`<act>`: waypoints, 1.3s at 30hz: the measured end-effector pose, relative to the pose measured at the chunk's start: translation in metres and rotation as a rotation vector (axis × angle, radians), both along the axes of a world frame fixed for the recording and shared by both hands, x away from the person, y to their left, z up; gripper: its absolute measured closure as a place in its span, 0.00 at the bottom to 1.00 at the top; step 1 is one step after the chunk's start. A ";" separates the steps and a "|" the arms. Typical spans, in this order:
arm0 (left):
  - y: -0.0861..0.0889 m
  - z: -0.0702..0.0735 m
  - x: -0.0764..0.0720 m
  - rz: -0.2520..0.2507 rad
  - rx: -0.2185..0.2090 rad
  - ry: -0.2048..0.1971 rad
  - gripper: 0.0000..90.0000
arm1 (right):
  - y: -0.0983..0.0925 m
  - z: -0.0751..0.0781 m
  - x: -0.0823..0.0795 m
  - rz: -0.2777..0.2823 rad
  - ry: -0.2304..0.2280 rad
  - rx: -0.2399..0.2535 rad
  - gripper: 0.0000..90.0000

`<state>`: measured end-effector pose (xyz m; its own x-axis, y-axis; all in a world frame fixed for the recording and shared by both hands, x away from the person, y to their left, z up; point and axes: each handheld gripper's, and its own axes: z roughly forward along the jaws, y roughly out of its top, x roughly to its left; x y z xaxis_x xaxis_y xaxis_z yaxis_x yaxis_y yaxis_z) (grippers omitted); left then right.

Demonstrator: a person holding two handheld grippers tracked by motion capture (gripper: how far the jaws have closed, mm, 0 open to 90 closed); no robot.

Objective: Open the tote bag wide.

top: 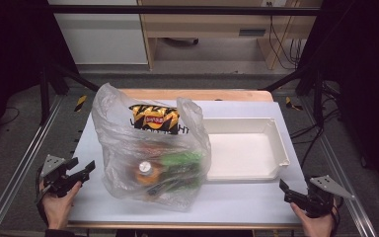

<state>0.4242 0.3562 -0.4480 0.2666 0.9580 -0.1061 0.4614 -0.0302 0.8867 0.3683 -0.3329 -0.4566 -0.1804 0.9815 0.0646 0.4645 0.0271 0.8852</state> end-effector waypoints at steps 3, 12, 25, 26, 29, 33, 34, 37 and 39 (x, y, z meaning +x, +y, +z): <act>-0.003 0.004 -0.001 -0.018 -0.011 0.002 0.33 | 0.000 0.003 -0.002 0.001 -0.020 0.014 0.11; -0.007 0.017 -0.005 -0.048 -0.036 -0.017 0.33 | 0.009 0.019 -0.007 0.010 -0.091 0.073 0.14; -0.009 0.036 -0.011 -0.063 -0.041 -0.052 0.32 | 0.031 0.041 -0.004 0.059 -0.119 0.102 0.15; -0.009 0.038 -0.011 -0.075 -0.056 -0.052 0.32 | 0.033 0.043 -0.004 0.062 -0.120 0.101 0.16; -0.010 0.040 -0.012 -0.081 -0.057 -0.050 0.32 | 0.042 0.046 -0.002 0.085 -0.135 0.102 0.19; -0.013 0.044 -0.014 -0.093 -0.059 -0.056 0.33 | 0.051 0.050 0.000 0.112 -0.136 0.104 0.20; -0.014 0.046 -0.015 -0.100 -0.070 -0.060 0.33 | 0.056 0.053 0.002 0.125 -0.135 0.111 0.20; -0.016 0.052 -0.018 -0.112 -0.079 -0.075 0.34 | 0.065 0.057 0.005 0.149 -0.133 0.126 0.22; -0.017 0.055 -0.020 -0.125 -0.093 -0.084 0.35 | 0.071 0.060 0.008 0.166 -0.133 0.128 0.23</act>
